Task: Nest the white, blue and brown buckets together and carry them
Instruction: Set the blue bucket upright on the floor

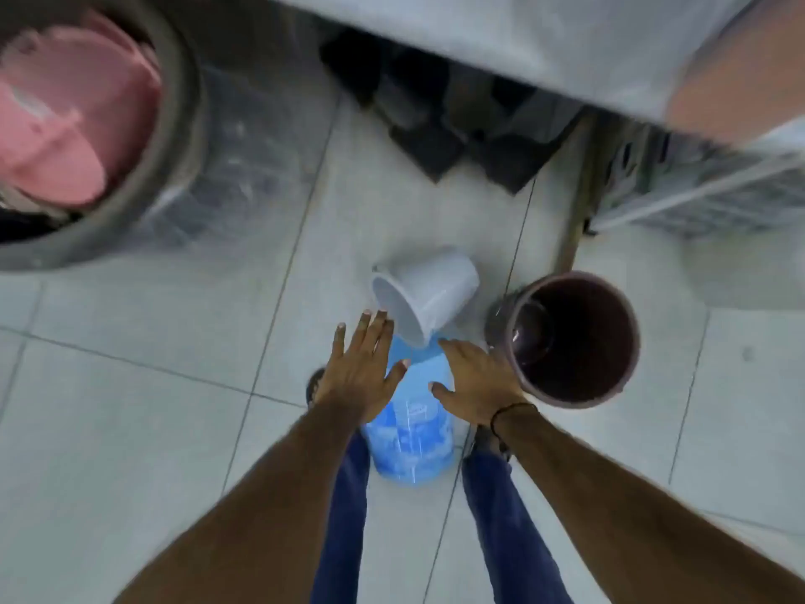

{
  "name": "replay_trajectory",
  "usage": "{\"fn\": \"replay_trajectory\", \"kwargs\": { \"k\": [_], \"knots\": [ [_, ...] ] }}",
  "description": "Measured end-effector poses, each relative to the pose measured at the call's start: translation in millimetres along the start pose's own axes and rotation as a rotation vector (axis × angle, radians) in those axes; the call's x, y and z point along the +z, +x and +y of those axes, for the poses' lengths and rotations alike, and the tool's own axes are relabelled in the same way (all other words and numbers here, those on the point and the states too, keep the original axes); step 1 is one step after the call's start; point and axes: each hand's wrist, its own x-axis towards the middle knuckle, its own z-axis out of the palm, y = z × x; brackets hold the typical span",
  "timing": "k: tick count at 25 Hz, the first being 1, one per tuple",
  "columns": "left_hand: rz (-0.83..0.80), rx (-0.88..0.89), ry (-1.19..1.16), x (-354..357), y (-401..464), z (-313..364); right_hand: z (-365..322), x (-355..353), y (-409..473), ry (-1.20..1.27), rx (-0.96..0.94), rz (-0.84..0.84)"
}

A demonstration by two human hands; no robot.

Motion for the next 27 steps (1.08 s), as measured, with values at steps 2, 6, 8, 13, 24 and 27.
{"fn": "replay_trajectory", "kwargs": {
  "k": [2, 6, 8, 13, 24, 27],
  "knots": [
    [-0.088, -0.017, 0.008, 59.0, 13.9, -11.3, 6.1, 51.1, 36.5, -0.019, -0.046, -0.074],
    [-0.131, -0.057, -0.036, 144.2, 24.3, -19.6, 15.5, 122.9, 82.4, -0.12, -0.146, -0.108],
    [-0.045, -0.095, -0.115, 155.8, 22.6, -12.7, 18.2, 133.6, 87.7, -0.146, -0.201, -0.049],
    [-0.033, -0.131, 0.034, 146.7, -36.8, 17.1, 12.5, 129.9, 53.0, -0.149, -0.254, -0.262],
    [-0.011, -0.279, -0.156, 169.2, -107.0, 72.7, -31.1, 116.9, 16.8, -0.708, -0.709, -0.307],
    [-0.03, -0.328, -0.216, 206.9, -94.5, 85.3, -16.4, 141.3, 25.6, -0.824, -0.758, -0.349]
  ]
}}
